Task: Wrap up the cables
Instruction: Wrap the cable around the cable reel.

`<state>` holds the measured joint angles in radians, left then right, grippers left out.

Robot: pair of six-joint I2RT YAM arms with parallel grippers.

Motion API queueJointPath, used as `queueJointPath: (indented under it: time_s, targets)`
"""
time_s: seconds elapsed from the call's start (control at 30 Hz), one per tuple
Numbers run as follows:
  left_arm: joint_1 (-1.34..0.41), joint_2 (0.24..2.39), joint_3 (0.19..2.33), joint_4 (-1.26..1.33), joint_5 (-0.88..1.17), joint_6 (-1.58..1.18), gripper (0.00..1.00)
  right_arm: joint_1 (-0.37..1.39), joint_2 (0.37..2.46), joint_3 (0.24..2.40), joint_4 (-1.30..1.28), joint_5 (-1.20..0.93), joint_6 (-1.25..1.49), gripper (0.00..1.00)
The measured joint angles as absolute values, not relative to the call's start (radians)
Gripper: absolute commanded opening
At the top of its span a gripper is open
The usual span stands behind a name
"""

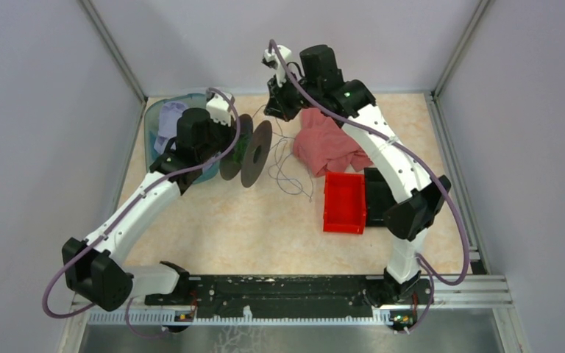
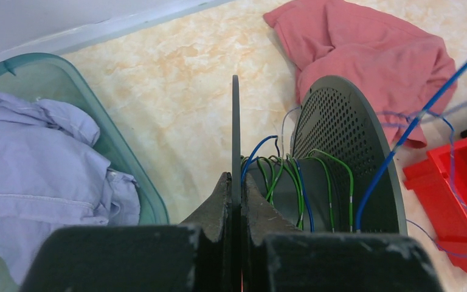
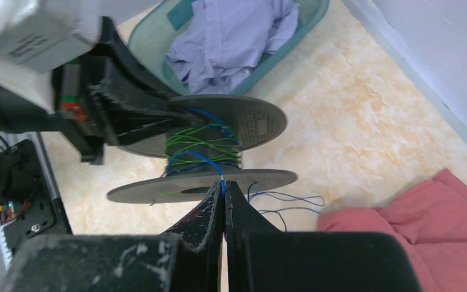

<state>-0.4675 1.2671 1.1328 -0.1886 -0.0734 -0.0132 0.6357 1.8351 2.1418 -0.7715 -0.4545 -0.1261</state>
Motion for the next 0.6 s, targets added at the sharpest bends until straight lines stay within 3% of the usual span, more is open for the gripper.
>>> queueJointPath:
  time_s: [0.6]
  targets:
    - [-0.469, 1.251, 1.114, -0.229, 0.069, 0.005, 0.0, 0.509, 1.84, 2.002, -0.661, -0.357, -0.119, 0.0]
